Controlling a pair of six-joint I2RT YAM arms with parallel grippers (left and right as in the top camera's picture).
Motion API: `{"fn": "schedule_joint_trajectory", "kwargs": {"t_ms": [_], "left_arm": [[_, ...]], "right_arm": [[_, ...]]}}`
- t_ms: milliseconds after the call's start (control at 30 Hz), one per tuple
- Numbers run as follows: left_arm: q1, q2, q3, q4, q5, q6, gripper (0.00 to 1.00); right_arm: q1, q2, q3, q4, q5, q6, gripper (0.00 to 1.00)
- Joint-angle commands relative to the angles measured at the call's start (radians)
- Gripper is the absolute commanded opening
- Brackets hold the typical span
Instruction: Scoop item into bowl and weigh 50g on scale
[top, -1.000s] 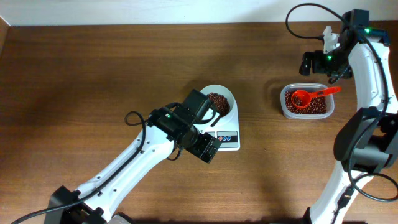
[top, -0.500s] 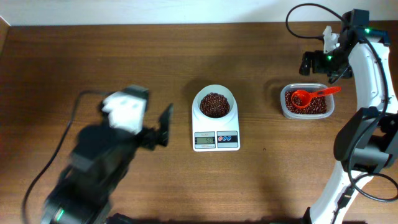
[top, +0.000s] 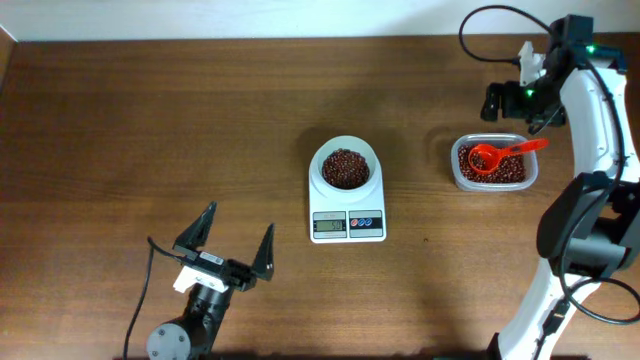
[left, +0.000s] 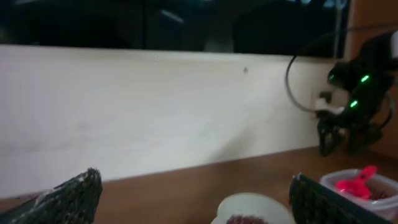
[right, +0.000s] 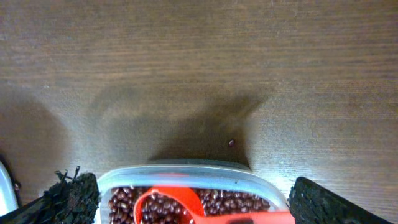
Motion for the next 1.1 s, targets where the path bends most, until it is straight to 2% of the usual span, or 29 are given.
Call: {"fn": "schedule_joint_trajectory", "kwargs": {"t_ms": [0, 100, 133, 167, 200, 933, 1067], "left_arm": [[0.066, -0.054, -0.002, -0.195, 0.001, 0.020, 0.99], [0.117, -0.054, -0.002, -0.408, -0.012, 0.021, 0.99], [0.117, -0.053, -0.002, -0.409, -0.060, 0.039, 0.99], [0.117, -0.053, -0.002, -0.409, -0.062, 0.097, 0.99], [0.117, -0.053, -0.002, -0.409, -0.060, 0.108, 0.99], [0.117, -0.053, -0.002, -0.409, -0.060, 0.108, 0.99], [0.117, -0.053, -0.002, -0.409, -0.060, 0.108, 0.99]], "right_arm": [[0.005, -0.005, -0.005, -0.001, -0.006, 0.001, 0.99], [0.005, -0.005, -0.005, -0.001, -0.006, 0.001, 0.99], [0.005, -0.005, -0.005, -0.001, -0.006, 0.001, 0.99], [0.005, -0.005, -0.005, -0.001, -0.006, 0.001, 0.99], [0.005, -0.005, -0.005, -0.001, -0.006, 0.001, 0.99], [0.008, -0.006, -0.004, -0.001, -0.006, 0.001, 0.99], [0.085, -0.164, -0.004, -0.001, -0.006, 0.001, 0.99]]}}
